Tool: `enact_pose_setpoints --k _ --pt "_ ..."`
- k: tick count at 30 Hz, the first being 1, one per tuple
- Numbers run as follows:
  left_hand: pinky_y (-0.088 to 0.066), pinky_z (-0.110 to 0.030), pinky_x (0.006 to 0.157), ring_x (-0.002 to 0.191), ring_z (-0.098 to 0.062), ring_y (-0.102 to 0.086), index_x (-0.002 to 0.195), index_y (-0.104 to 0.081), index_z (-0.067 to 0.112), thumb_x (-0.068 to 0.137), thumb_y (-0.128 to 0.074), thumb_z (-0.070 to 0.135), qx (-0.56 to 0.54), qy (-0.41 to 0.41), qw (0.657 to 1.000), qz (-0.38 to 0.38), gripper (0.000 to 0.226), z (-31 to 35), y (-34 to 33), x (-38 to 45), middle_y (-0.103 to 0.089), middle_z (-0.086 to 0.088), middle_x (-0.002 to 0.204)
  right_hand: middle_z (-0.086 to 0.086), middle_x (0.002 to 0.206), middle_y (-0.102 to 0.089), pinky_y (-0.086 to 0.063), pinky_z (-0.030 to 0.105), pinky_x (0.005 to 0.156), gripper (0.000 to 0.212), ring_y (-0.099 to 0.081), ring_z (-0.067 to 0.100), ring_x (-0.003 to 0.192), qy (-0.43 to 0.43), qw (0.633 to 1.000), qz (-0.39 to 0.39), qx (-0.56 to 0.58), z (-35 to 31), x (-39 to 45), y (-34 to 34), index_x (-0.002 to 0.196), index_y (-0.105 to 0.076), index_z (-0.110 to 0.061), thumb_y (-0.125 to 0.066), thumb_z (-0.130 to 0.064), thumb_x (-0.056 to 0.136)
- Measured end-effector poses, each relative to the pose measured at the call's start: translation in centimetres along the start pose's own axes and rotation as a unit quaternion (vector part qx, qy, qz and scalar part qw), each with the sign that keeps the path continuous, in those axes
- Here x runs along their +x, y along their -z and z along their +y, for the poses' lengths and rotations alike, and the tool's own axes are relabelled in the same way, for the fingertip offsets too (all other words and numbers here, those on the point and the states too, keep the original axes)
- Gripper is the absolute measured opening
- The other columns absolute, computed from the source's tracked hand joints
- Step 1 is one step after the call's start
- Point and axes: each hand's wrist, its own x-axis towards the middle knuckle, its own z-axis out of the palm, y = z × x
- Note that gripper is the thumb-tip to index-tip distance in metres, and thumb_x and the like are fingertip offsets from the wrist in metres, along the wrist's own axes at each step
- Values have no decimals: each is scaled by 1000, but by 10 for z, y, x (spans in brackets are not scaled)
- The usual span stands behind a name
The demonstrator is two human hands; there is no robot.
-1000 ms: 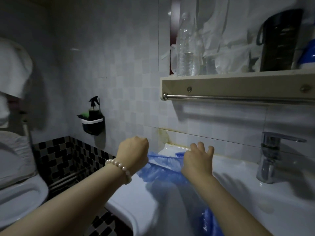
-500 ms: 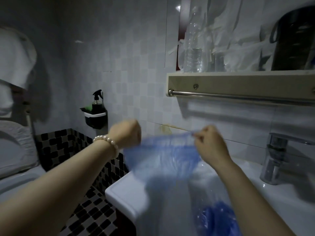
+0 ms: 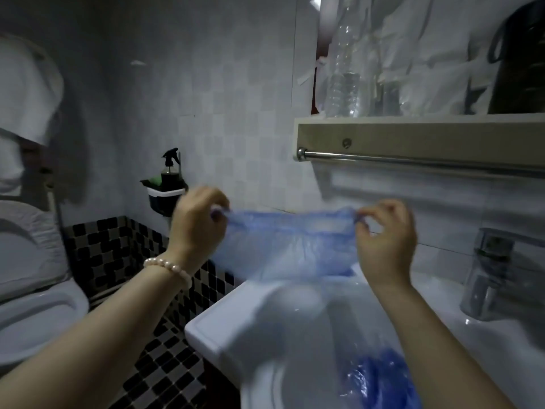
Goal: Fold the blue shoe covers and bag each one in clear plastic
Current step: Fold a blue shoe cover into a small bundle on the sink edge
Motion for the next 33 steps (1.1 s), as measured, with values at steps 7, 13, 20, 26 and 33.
enact_pose_setpoints --k 7,13,20,26,33 --pt "-44 -35 69 74 -27 -55 69 -70 4 73 -64 -5 66 -261 963 -25 12 -14 -12 -45 -67 -14 77 17 64 -51 -32 34 59 13 -41 29 67 213 975 -19 -67 11 -30 -16 61 -59 0 -52 6 70" --pt "-44 -21 46 47 -16 -56 45 -57 19 46 -71 17 115 -211 893 -382 15 -35 -30 -102 -54 7 50 4 65 -56 -35 20 50 17 -60 27 59 138 878 -445 -107 52 -91 -50 60 -71 -15 -61 -3 54" --pt "-42 -20 48 51 -12 -55 66 -70 25 67 -58 25 63 -187 904 -380 12 -34 -27 -118 -58 10 63 3 75 -62 -38 15 56 25 -62 24 60 90 866 -487 -66 48 -100 -48 81 -78 -20 -70 -2 66" --pt "-48 -24 49 58 -14 -56 76 -71 25 77 -57 31 105 -186 863 -457 16 -31 -24 -118 -55 6 70 -1 62 -56 -29 17 37 23 -51 21 38 234 804 -503 -215 34 -101 -47 55 -69 -21 -85 -17 38" --pt "-23 -18 38 37 -12 -48 47 -60 17 54 -59 33 187 -219 839 -461 17 -6 -21 -103 -52 7 49 11 85 -63 -47 25 65 36 -62 29 76 201 828 -493 -177 18 -102 -41 82 -73 -5 -45 -28 75"
